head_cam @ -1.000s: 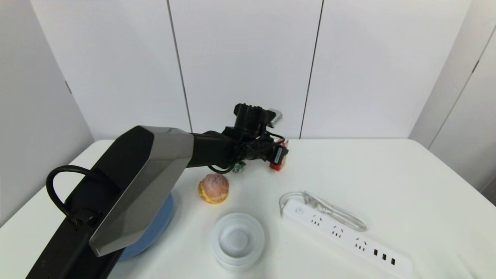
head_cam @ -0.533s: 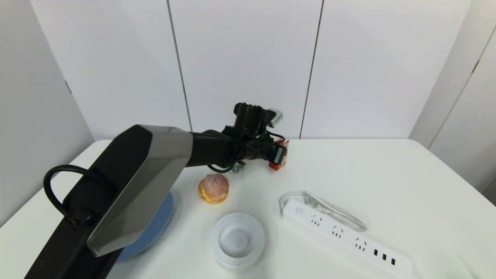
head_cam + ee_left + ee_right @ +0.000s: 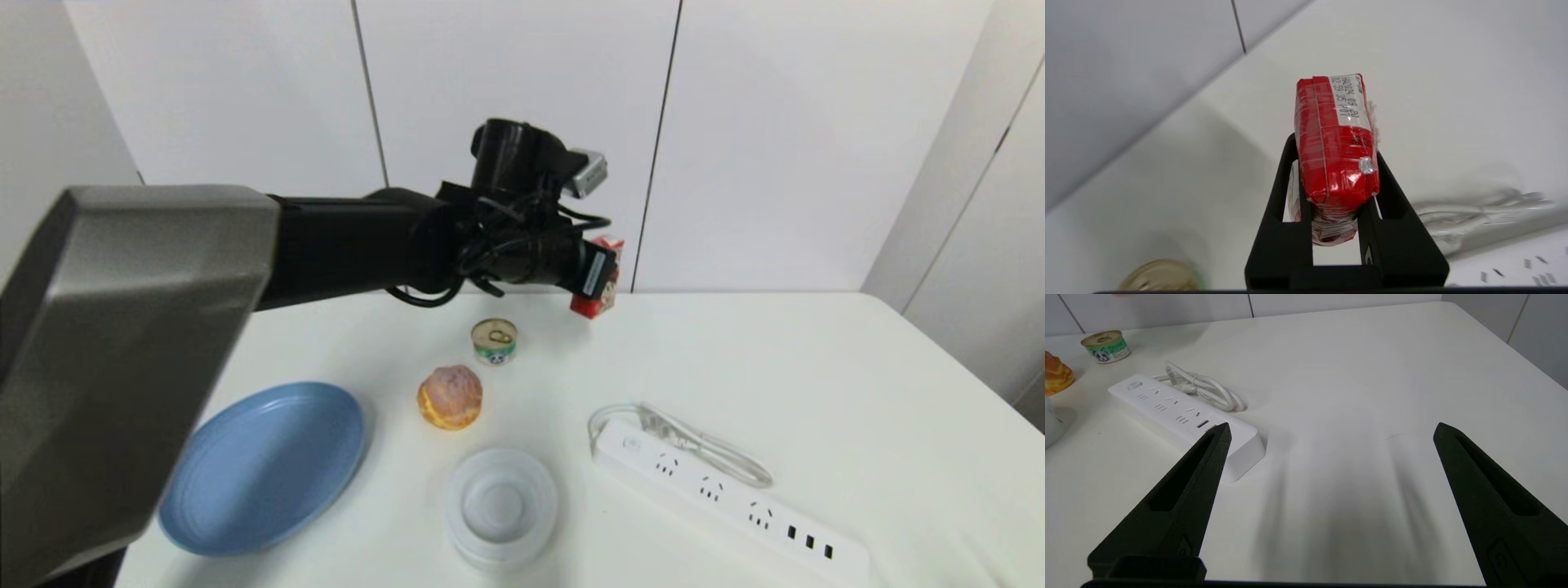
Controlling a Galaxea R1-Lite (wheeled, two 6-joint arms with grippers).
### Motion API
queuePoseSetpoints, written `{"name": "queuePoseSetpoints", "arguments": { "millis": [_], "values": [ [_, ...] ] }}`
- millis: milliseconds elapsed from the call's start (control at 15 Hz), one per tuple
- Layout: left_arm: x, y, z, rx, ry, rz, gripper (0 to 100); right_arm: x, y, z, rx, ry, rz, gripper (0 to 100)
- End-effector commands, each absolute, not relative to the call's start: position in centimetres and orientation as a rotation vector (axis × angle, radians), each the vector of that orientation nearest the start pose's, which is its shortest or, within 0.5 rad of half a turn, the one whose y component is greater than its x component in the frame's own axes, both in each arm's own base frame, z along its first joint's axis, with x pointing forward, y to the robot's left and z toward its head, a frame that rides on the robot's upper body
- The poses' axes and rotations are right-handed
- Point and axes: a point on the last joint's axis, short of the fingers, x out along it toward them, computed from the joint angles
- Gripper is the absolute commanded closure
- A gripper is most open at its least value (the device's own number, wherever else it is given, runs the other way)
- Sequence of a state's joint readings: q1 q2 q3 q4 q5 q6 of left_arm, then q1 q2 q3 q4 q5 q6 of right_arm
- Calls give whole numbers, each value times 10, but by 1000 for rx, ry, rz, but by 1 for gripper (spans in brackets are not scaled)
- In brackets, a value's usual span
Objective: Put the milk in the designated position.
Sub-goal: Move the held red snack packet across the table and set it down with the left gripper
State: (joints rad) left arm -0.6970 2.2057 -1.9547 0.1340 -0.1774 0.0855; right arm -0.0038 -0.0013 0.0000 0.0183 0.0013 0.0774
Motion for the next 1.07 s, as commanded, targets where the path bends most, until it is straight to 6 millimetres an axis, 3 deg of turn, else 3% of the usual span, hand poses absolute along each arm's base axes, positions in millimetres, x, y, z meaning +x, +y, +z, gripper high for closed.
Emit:
{"name": "queuePoseSetpoints", "arguments": {
  "millis": [67,333,533,733,867,1067],
  "values": [
    [315,-225,308,228,194,-753,100,-23,0,74,78,18,-2,0],
    [295,-125,326,298,154,-562,100,-23,0,74,78,18,-4,0],
    [283,-63,310,273,159,-519,100,-23,0,74,78,18,-4,0],
    [282,-29,272,266,234,-577,100,-23,0,74,78,18,-4,0],
    [283,-20,247,234,310,-614,100,-23,0,74,78,18,-4,0],
    [301,-7,211,235,362,-756,100,-23,0,74,78,18,-4,0]
  ]
}}
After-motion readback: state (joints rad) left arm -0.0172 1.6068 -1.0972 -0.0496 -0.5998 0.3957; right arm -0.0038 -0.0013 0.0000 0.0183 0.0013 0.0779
